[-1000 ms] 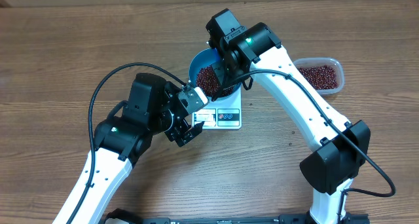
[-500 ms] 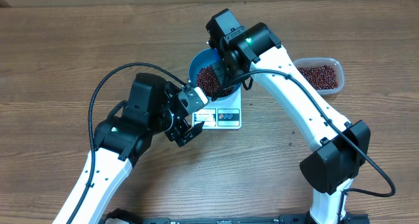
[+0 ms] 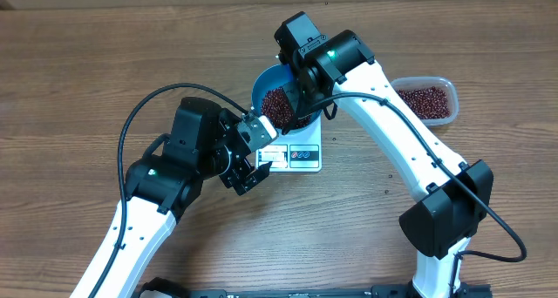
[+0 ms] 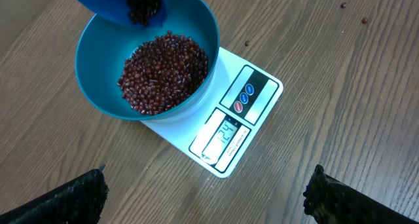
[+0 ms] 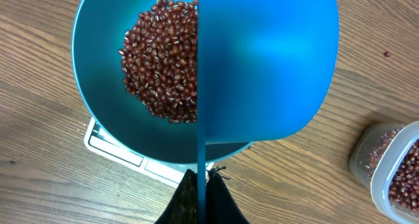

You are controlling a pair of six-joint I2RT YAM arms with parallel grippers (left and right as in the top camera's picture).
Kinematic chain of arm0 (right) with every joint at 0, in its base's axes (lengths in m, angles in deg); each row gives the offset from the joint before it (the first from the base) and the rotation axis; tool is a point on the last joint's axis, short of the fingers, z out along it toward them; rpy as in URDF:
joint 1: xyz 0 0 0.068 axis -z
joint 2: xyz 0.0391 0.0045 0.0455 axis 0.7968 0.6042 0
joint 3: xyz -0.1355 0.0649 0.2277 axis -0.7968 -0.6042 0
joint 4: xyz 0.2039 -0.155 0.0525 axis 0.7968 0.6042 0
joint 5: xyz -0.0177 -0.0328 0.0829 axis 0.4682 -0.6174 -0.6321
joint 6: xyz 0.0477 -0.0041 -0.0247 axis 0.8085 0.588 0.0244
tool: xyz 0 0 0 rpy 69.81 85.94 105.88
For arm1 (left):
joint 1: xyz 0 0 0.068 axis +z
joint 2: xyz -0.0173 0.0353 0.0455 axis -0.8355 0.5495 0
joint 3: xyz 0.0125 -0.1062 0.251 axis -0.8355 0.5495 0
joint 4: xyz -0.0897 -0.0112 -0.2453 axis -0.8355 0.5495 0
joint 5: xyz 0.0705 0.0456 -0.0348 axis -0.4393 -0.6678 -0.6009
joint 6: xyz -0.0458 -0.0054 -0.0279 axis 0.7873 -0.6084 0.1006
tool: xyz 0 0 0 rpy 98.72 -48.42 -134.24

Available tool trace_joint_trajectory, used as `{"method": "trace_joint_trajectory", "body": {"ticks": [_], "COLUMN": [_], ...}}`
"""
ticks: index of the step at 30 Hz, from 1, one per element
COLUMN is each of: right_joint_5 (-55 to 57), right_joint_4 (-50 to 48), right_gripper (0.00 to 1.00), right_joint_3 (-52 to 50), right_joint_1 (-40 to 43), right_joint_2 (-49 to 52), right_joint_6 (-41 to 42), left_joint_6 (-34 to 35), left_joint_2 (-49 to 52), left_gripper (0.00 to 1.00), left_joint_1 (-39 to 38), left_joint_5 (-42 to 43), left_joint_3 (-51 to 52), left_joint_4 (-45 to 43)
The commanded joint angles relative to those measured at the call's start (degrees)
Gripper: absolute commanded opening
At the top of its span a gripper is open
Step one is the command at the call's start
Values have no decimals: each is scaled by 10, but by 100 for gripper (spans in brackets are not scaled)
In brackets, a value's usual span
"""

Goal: Scoop item into bowl and weigh 150g on scale
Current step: 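Tilt the scoop with the right gripper to pour beans into the bowl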

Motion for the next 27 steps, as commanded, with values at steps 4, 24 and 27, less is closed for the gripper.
{"method": "trace_joint_trajectory", "body": {"ticks": [4,24,27], "right_joint_5": [26,39,39], "right_joint_4": [-2,-4,-4], "right_gripper": [4,4,4], "right_joint_3": [20,19,19], "right_joint_1": [1,1,1], "right_joint_2": [2,2,2], "right_joint_6": [0,-13,-13], "left_joint_6": [10,10,10], "left_joint_2": [2,2,2], "left_gripper": [100,99,100], "left_joint_1": [3,3,3], "left_joint_5": [5,5,5], "left_joint_3": [-16,-16,-16], "left_joint_4": [0,0,0]}}
